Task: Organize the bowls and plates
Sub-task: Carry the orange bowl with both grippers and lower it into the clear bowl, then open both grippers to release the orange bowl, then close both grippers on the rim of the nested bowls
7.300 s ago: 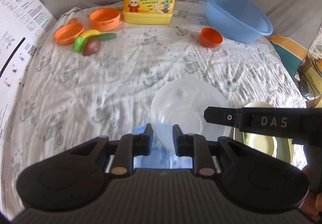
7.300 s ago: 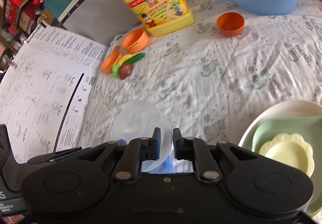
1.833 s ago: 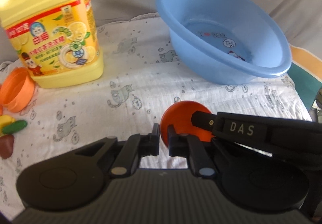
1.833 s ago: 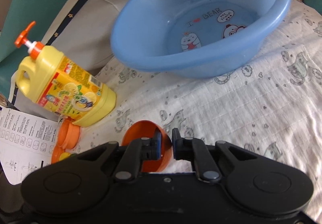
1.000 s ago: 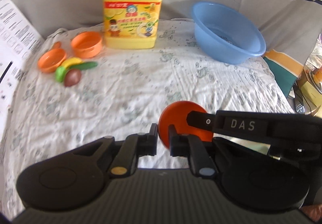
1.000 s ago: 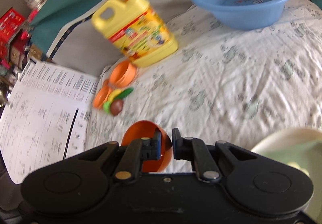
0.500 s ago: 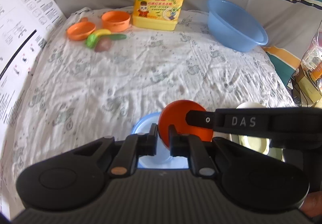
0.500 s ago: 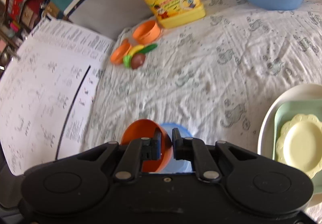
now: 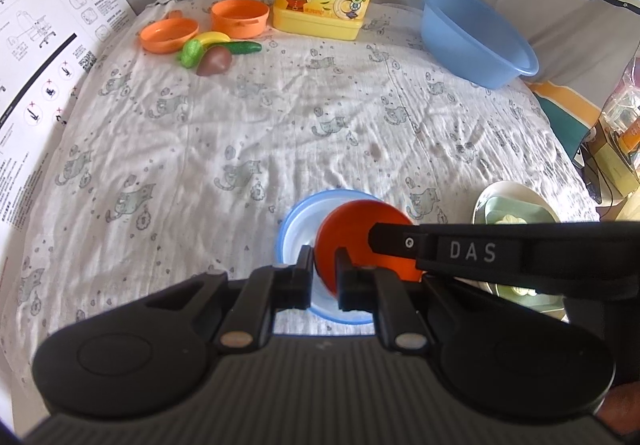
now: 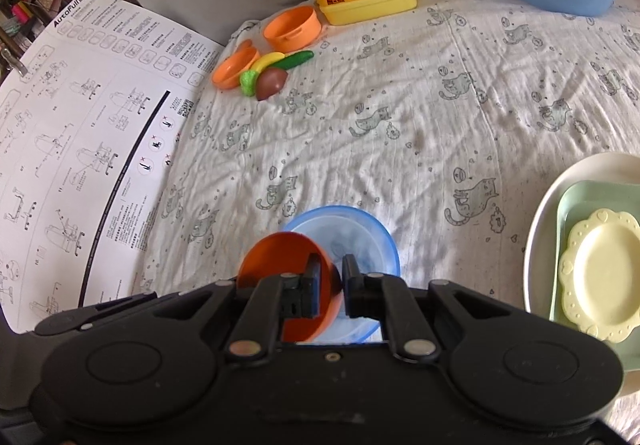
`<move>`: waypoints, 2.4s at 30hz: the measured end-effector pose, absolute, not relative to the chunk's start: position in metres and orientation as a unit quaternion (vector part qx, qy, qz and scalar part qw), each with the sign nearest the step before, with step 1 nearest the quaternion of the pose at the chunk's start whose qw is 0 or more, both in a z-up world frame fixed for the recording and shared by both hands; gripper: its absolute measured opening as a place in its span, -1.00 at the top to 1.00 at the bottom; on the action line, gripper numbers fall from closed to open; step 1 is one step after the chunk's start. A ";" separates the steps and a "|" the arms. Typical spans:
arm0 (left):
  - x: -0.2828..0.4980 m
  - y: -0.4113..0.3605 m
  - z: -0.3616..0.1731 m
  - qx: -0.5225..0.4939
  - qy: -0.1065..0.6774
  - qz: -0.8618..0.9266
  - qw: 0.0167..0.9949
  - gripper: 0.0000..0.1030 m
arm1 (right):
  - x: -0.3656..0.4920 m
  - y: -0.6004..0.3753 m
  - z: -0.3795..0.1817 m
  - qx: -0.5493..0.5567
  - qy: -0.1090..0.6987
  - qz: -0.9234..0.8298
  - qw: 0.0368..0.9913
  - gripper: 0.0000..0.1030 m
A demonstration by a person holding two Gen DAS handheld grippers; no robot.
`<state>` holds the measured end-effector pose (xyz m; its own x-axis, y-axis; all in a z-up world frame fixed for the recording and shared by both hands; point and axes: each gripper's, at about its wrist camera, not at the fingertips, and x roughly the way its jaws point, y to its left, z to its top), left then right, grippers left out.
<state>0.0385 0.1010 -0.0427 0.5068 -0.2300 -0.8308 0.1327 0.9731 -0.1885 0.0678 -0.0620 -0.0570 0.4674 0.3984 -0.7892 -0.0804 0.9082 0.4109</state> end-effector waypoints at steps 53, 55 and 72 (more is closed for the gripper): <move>0.028 0.115 -0.071 -0.048 0.466 -0.044 0.882 -1.00 | 0.051 -0.113 -0.074 0.182 0.478 0.100 0.853 -1.00; 0.030 0.116 -0.072 -0.051 0.466 -0.044 0.882 -1.00 | 0.053 -0.112 -0.075 0.186 0.483 0.101 0.850 -1.00; 0.050 0.116 -0.086 -0.088 0.481 -0.091 0.868 -0.41 | 0.082 -0.083 -0.086 0.173 0.520 0.108 0.830 -0.51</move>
<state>0.0499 0.1159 -0.0856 0.5215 -0.2431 -0.8179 0.0739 0.9678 -0.2405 0.0815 -0.0829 -0.0863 0.4368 0.3589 -0.8249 0.0005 0.9169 0.3991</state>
